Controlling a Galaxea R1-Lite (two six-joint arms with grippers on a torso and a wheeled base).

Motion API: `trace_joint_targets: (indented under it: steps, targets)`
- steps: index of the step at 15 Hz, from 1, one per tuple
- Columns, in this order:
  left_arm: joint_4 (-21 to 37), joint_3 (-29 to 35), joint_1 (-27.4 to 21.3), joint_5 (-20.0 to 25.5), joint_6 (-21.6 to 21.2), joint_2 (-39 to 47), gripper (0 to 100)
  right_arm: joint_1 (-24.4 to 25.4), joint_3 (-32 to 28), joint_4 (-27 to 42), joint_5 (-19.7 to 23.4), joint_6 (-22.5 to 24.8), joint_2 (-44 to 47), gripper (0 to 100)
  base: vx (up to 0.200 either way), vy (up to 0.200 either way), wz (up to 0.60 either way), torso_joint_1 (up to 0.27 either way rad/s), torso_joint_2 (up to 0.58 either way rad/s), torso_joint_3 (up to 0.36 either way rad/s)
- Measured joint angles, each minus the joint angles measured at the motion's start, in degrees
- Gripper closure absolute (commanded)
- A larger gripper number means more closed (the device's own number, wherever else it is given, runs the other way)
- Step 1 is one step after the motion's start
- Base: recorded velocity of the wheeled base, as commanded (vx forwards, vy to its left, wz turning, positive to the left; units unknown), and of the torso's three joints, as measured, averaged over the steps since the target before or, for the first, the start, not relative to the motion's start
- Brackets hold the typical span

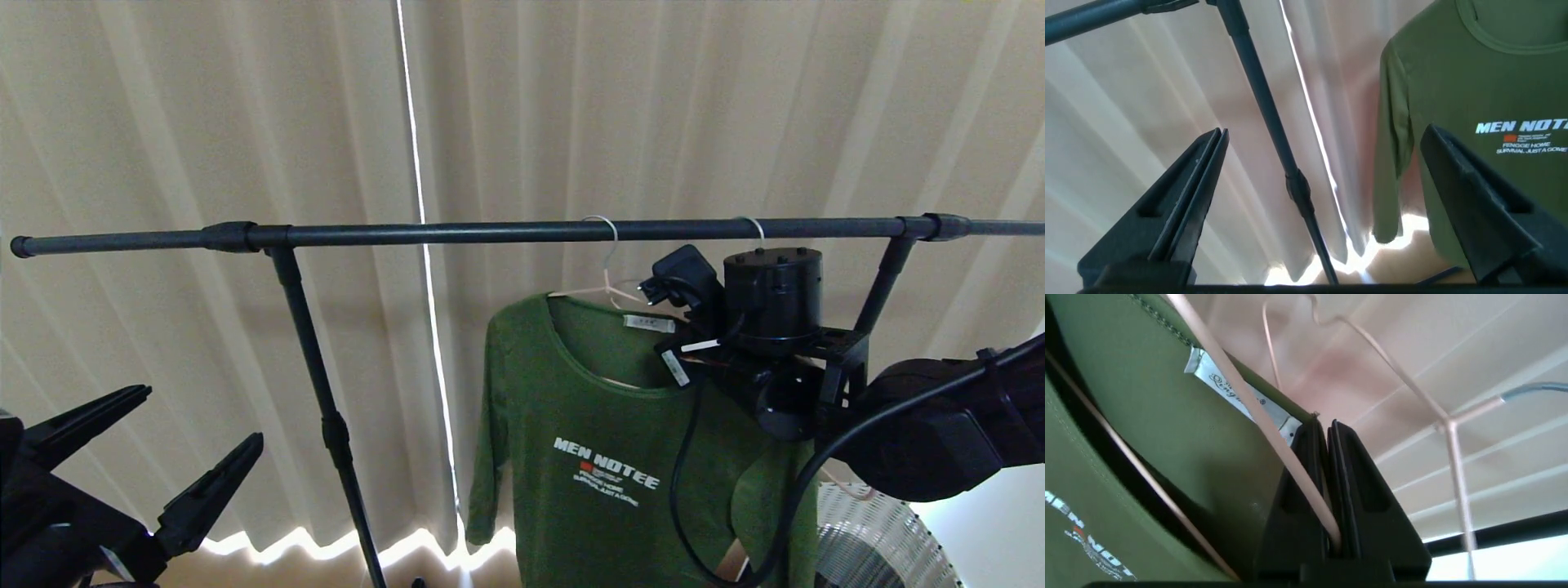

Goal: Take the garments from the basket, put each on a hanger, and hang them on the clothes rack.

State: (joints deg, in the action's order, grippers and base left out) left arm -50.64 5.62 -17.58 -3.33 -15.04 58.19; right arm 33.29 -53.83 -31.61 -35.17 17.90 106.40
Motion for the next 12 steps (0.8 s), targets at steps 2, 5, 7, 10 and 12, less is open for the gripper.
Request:
trace_joint_targets:
  steps: [2, 5, 7, 10, 12]
  targets:
    - [0.0, 0.0, 0.0, 0.0, 0.0, 0.0, 0, 0.1, 0.0, -0.4, 0.0, -0.1, -0.1, 0, 0.0, 0.0, 0.0, 0.0, 0.0, 0.0]
    - [0.0, 0.0, 0.0, 0.0, 0.0, 0.0, 0, 0.3, 0.3, -0.9, 0.5, -0.6, -0.3, 0, 0.0, 0.0, 0.0, 0.0, 0.0, 0.0]
    - [0.0, 0.0, 0.0, 0.0, -0.1, 0.0, 0, 0.8, 0.4, -2.0, 2.1, -2.4, -0.5, 0, 0.0, 0.0, 0.0, 0.0, 0.0, 0.0]
    - [0.0, 0.0, 0.0, 0.0, -0.1, 0.0, 0, 1.6, 1.5, -5.5, 6.7, -3.4, -0.6, 0, 0.0, 0.0, 0.0, 0.0, 0.0, 0.0]
    - [0.0, 0.0, 0.0, 0.0, -0.1, 0.0, 0, 1.6, 2.7, -8.6, 8.8, -3.5, -0.6, 0, 0.0, 0.0, 0.0, 0.0, 0.0, 0.0]
